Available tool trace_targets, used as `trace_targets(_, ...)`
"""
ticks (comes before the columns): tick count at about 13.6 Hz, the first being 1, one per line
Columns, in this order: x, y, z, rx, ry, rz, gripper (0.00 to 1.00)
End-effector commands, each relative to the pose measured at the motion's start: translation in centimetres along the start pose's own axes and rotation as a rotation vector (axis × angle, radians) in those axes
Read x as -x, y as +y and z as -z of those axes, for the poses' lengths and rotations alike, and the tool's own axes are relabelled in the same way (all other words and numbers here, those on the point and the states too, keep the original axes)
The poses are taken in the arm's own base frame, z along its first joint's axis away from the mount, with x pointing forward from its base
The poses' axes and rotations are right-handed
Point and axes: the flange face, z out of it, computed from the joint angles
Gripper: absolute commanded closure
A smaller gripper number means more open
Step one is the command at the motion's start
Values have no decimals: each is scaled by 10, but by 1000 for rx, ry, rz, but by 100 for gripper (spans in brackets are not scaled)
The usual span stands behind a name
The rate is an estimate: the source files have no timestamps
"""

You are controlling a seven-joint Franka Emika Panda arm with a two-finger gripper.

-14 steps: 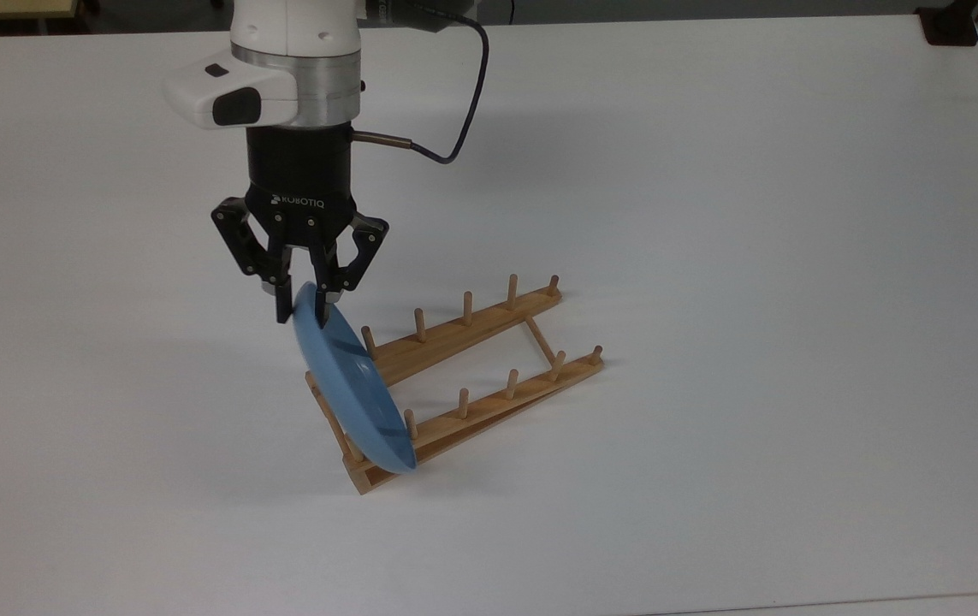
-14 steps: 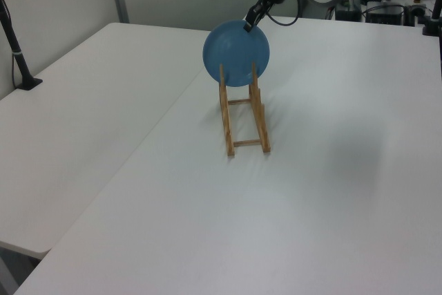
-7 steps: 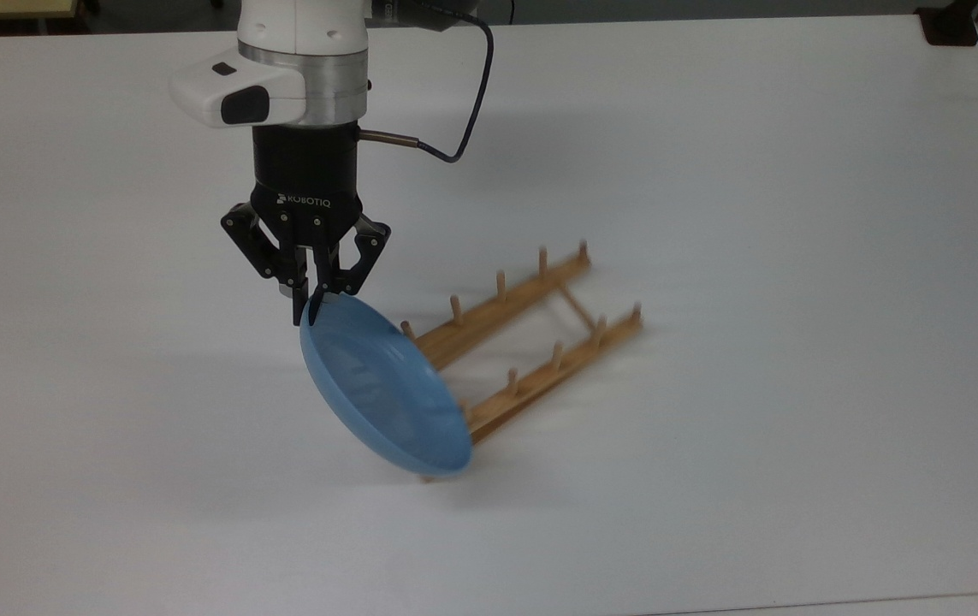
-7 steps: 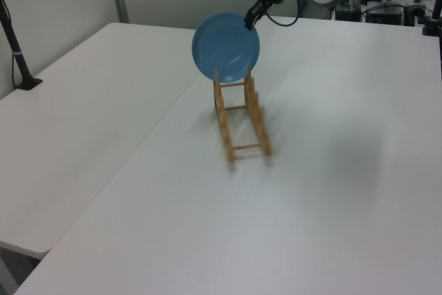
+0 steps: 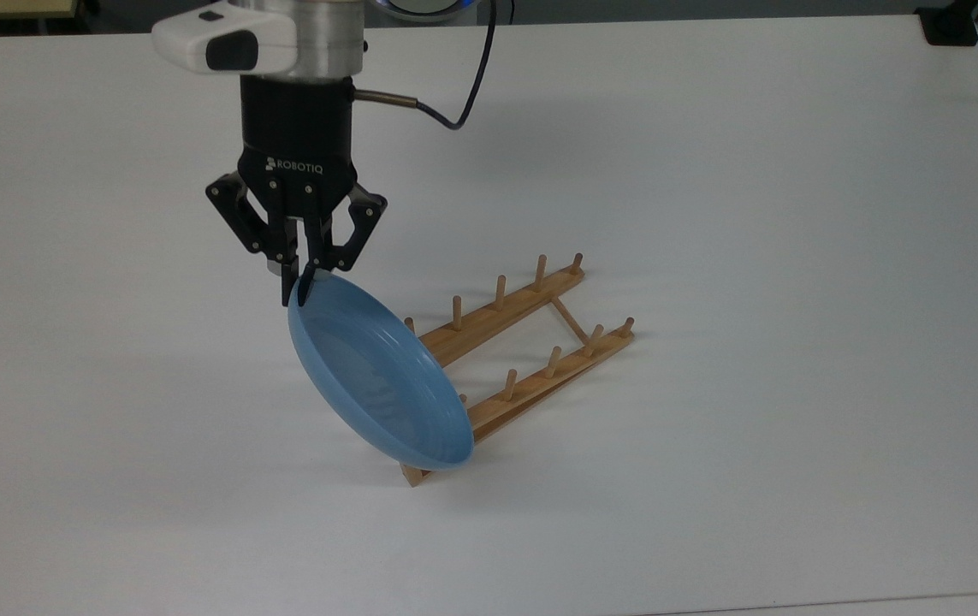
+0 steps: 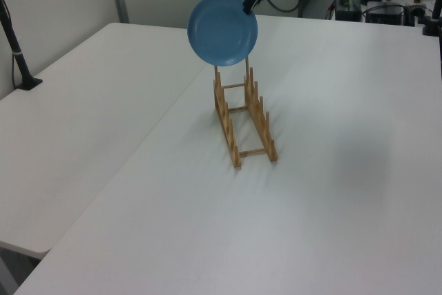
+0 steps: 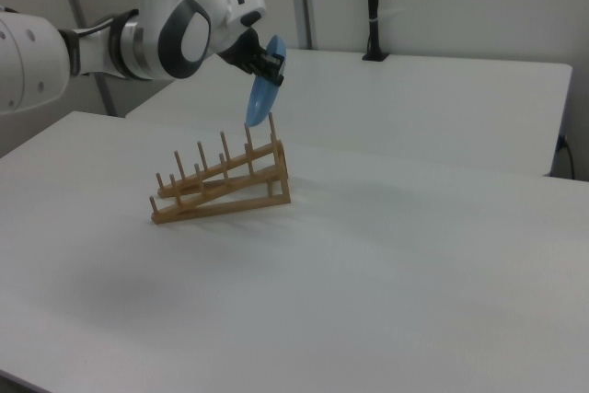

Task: Pick plate from plate rack
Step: 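Close the gripper on the blue plate's rim and tilt it out, then lift the blue plate up out of the rack pegs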

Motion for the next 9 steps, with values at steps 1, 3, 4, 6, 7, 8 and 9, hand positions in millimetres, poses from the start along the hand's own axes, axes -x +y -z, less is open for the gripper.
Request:
trace_targets(1,-5,2,33,-7,13,-44,95)
trace_targets(3,0,21,64,-25,-108,-90,95)
trace_targets(4,5,28,69,-49,-162,-73,95)
trace_targets(6,18,47,76,-110,-281,-21,95)
trace_targets(7,25,57,81,-134,-335,11,94)
trace_targets(8,31,69,84,-146,-384,41,94)
trace_targets(9,38,77,86,-159,-436,79,94)
